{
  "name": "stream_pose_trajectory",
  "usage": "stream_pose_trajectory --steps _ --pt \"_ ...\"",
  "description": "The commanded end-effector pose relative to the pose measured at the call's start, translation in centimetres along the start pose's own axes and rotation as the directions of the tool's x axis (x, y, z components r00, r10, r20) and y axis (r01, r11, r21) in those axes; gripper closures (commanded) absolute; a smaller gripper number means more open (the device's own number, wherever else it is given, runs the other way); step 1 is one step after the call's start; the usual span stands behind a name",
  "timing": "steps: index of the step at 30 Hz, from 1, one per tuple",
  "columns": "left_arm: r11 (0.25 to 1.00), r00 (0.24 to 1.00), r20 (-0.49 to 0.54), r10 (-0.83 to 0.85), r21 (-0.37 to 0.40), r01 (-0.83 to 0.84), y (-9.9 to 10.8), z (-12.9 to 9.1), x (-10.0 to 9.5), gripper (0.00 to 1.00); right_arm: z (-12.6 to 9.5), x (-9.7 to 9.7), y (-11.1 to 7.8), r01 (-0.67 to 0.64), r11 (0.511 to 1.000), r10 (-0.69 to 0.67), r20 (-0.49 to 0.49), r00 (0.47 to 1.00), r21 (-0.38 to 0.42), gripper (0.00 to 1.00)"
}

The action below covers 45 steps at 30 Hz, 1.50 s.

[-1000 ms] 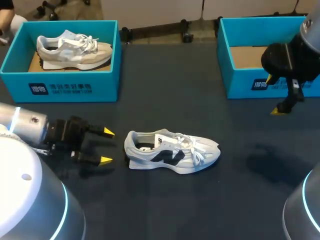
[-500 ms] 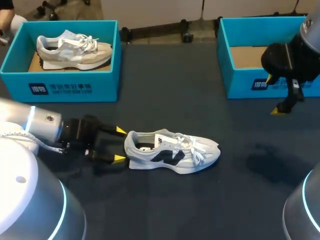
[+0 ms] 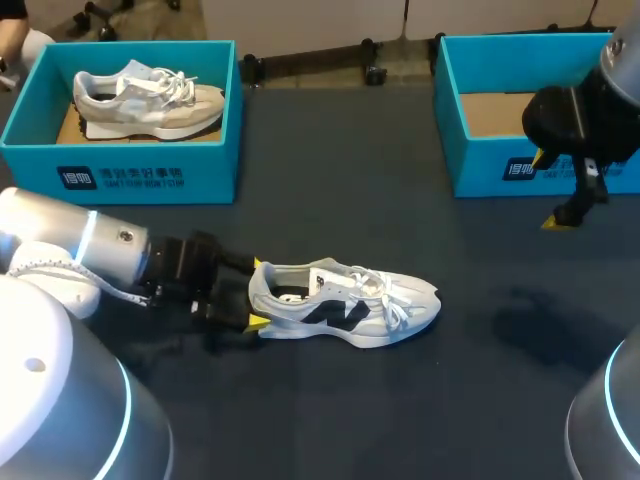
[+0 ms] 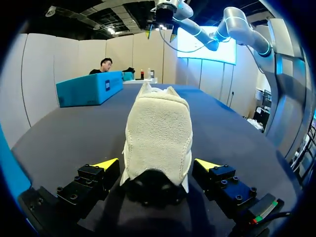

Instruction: Take the shoe out of the shoebox, open the shoe tongue, remove and reinsert the insole, then place the shoe into the shoebox

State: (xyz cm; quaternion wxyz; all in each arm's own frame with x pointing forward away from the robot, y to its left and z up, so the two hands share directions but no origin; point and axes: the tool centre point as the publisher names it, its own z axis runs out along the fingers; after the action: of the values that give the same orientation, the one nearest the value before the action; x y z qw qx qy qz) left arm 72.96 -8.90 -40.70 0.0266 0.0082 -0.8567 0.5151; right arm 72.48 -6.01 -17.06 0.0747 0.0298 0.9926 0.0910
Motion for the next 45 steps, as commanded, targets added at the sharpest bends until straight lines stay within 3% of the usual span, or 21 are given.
stream_pose_trajectory --steps 1,20,21,22,24,25,26,27,29,45 --pt "1.000 1.000 -0.003 -0.004 -0.005 0.004 0.1 0.9 -0.1 0.00 0.1 -0.1 0.1 -0.001 1.000 0.001 -0.002 1.000 0.004 0.00" --pt "0.999 0.999 0.004 -0.035 -0.007 0.035 0.7 3.2 -0.2 0.00 0.1 -0.1 0.1 -0.001 1.000 0.001 -0.002 1.000 0.004 0.00" --pt "0.999 0.999 0.004 -0.037 -0.008 0.037 0.7 3.3 -0.2 0.06 0.1 -0.1 0.1 -0.001 1.000 0.001 -0.002 1.000 0.004 0.00" --pt "0.999 0.999 0.003 -0.038 -0.011 0.038 0.8 3.3 -0.2 0.29 0.1 -0.1 0.1 -0.001 1.000 0.001 -0.002 1.000 0.004 0.00" --pt "0.999 0.999 0.003 -0.043 -0.015 0.043 0.9 3.3 -0.2 0.54 0.1 -0.1 0.1 -0.001 1.000 0.001 -0.002 1.000 0.004 0.00" --pt "0.999 0.999 0.003 -0.043 -0.015 0.043 0.9 3.3 -0.2 0.54 0.1 -0.1 0.1 -0.001 1.000 0.001 -0.002 1.000 0.004 0.00" --pt "0.999 0.999 0.000 -0.046 -0.019 0.046 1.0 3.3 -0.2 0.70 0.1 -0.1 0.1 -0.001 1.000 0.001 -0.002 1.000 0.004 0.00" --pt "0.999 0.999 -0.001 -0.047 -0.020 0.047 1.0 3.3 -0.1 0.76 0.1 -0.1 0.1 -0.001 1.000 0.001 -0.002 1.000 0.004 0.00" --pt "0.999 0.999 -0.001 -0.048 -0.022 0.048 1.1 3.2 -0.1 1.00 0.1 -0.1 0.1 -0.001 1.000 0.001 -0.002 1.000 0.004 0.00" --pt "0.999 0.998 0.046 -0.044 -0.013 0.044 1.0 1.5 -1.2 1.00 0.1 -0.1 0.1 -0.001 1.000 0.001 -0.002 1.000 0.004 0.00"
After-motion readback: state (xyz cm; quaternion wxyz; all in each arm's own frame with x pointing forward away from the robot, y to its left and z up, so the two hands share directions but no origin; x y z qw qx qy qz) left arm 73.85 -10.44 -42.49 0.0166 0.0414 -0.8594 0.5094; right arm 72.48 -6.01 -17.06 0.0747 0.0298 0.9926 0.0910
